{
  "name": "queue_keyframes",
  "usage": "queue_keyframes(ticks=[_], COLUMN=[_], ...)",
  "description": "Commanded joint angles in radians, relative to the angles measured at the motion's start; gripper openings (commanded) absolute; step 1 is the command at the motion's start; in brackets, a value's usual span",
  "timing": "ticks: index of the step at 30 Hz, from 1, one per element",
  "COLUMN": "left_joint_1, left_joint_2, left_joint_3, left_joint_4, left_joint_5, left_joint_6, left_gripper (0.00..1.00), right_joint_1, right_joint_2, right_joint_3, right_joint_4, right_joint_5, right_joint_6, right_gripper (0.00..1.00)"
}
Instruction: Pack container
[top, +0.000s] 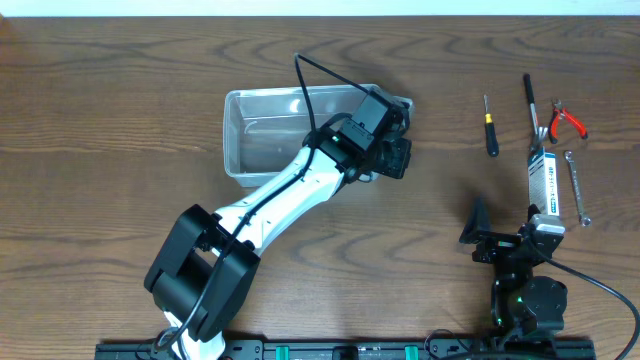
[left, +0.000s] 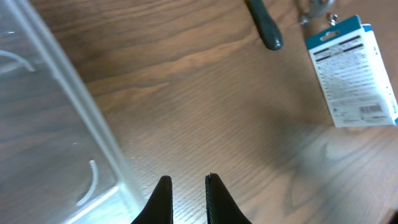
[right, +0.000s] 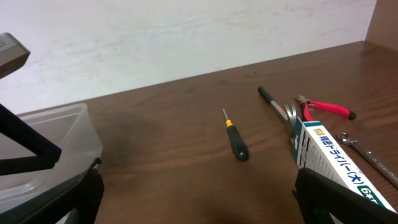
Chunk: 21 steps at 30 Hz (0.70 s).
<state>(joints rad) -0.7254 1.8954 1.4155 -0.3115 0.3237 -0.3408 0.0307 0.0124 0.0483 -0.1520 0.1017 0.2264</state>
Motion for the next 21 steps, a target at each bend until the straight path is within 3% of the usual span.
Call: queue_keyframes(ticks=[1,12,21], left_joint_1=[-0.012,0.011,0.216], left_joint_2=[0.013,-0.017,-0.092], left_joint_3=[0.032,0.081,0.108], left_joint_4=[0.011,0.007,-0.125], left_joint_5=[0.035,0.021,-0.161], left_joint_6=[-0.001,0.037,0.036], left_gripper=[0.09,0.09,0.06], right_joint_1=[-0.005,-0.005,-0.005], right_joint_2=[-0.005,-0.005,-0.005], right_joint_3=[-0.005,-0.005,-0.005], right_joint_4=[0.002,0.002,0.002], right_joint_5=[-0.002,-0.002,-0.001], right_joint_6=[-0.006,-0.006,-0.006], right_gripper=[0.99,0.99,0.99])
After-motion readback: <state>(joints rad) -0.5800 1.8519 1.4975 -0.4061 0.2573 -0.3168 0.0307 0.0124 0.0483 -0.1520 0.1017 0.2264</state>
